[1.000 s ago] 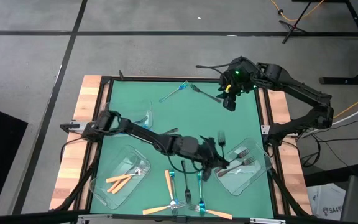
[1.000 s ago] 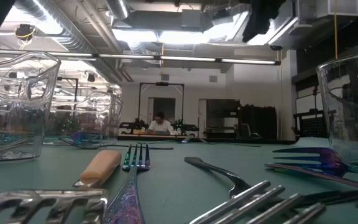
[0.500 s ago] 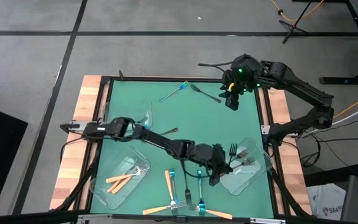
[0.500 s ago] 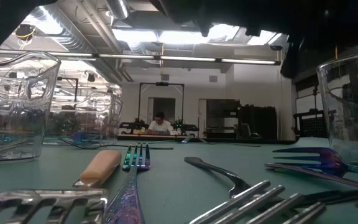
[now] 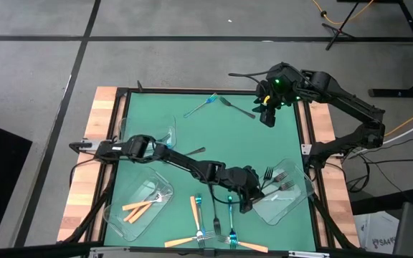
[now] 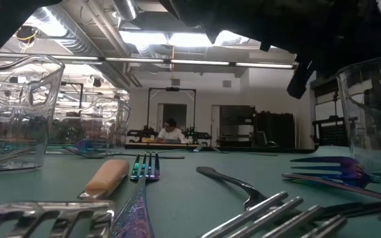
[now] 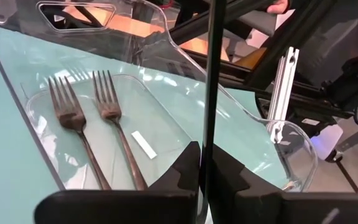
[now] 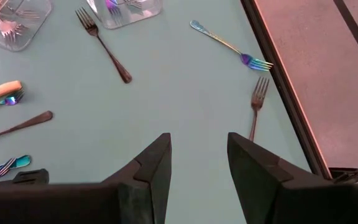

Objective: Sort silverware by color (type)
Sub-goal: Put the black fork into the bottom right transparent bin

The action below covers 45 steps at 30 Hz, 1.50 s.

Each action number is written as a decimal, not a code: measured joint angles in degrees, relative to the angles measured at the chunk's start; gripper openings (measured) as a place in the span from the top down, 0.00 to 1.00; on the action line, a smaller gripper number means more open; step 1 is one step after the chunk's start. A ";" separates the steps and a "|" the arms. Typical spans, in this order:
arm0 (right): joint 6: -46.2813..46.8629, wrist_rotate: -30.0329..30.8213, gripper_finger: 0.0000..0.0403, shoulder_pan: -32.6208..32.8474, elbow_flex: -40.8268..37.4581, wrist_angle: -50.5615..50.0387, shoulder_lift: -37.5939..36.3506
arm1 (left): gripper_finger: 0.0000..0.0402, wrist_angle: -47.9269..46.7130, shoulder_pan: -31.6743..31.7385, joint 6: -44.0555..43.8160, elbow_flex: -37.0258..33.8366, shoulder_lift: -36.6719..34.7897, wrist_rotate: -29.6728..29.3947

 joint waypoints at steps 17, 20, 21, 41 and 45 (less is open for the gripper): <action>0.00 0.00 0.64 -0.01 -0.04 0.00 0.00 | 0.97 0.06 0.00 0.00 0.00 0.00 -0.52; 0.00 0.00 0.64 -0.02 -0.04 0.00 0.00 | 0.97 0.06 0.00 0.00 0.00 0.00 -0.52; 0.00 0.00 0.64 0.00 -0.04 0.00 0.00 | 0.97 0.06 0.00 0.00 0.00 0.00 -0.52; 0.00 0.00 0.64 0.00 -0.04 0.00 0.00 | 0.77 0.06 0.00 -0.01 -0.09 0.00 -2.40; 0.00 -0.01 0.64 -0.01 -0.04 0.00 0.00 | 0.77 0.06 0.00 0.00 -0.09 0.00 -2.43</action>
